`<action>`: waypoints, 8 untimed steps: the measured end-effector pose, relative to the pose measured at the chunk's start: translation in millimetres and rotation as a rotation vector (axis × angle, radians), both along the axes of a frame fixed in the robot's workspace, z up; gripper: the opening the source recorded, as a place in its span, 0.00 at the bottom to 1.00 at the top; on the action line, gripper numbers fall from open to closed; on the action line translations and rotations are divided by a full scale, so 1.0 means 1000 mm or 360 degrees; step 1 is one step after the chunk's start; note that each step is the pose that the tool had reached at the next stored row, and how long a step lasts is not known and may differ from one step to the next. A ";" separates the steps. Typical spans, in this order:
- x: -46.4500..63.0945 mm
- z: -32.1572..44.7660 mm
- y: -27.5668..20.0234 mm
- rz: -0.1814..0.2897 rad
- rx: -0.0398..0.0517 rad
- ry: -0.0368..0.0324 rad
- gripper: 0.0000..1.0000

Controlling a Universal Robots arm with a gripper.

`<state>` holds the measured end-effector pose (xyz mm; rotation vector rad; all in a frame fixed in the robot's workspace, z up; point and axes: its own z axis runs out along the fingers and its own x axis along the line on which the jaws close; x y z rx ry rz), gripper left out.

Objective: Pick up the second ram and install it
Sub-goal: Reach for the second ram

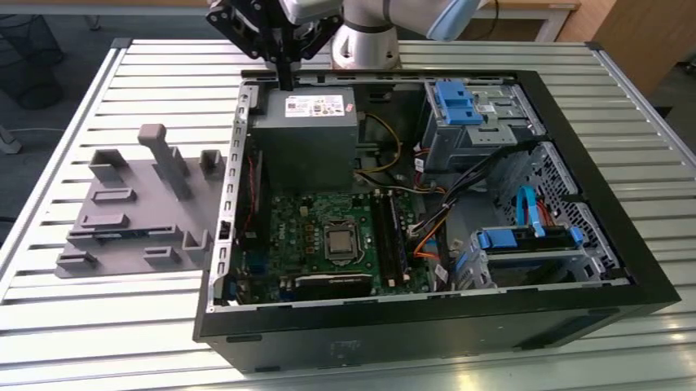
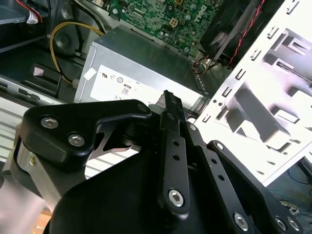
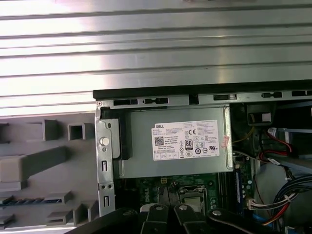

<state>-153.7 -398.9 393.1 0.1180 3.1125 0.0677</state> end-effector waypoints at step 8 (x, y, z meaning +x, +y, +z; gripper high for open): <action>-0.008 -0.0003 0.0000 0.0000 0.0000 0.0000 0.11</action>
